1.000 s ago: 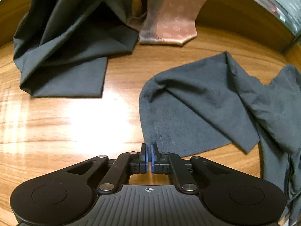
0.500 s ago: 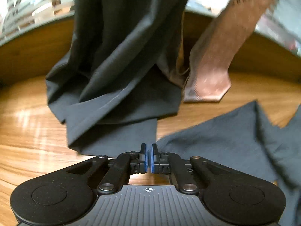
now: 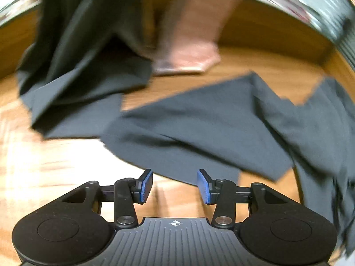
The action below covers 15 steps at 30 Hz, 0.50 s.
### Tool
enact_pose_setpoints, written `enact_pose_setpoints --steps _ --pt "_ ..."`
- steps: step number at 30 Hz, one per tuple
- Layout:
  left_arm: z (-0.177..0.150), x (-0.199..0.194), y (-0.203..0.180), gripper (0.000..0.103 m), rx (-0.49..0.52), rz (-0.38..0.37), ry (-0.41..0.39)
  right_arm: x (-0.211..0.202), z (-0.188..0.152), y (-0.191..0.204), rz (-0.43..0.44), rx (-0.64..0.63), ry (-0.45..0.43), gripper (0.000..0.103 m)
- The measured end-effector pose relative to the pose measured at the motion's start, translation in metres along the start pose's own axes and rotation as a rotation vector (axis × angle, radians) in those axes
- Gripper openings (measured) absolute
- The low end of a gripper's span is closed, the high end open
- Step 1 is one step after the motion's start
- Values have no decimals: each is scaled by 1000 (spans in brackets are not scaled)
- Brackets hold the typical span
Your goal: Fold clothes
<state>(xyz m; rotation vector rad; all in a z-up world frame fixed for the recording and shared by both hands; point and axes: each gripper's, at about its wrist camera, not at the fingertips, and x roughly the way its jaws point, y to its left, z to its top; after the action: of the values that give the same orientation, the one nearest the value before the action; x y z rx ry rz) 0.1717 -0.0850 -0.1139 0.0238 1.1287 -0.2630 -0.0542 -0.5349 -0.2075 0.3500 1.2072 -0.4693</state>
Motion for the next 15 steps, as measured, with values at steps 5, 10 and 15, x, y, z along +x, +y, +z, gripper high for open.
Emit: enact_pose_setpoints --steps 5,10,15 --pt "-8 7 -37 47 176 -50 15 -1 -1 -1 3 -5 -7 103" --pt "-7 26 -61 46 284 -79 49 -1 -2 -1 4 -5 -11 103" --pt "-7 37 -77 36 383 -53 43 -1 -1 0 4 -3 -10 103"
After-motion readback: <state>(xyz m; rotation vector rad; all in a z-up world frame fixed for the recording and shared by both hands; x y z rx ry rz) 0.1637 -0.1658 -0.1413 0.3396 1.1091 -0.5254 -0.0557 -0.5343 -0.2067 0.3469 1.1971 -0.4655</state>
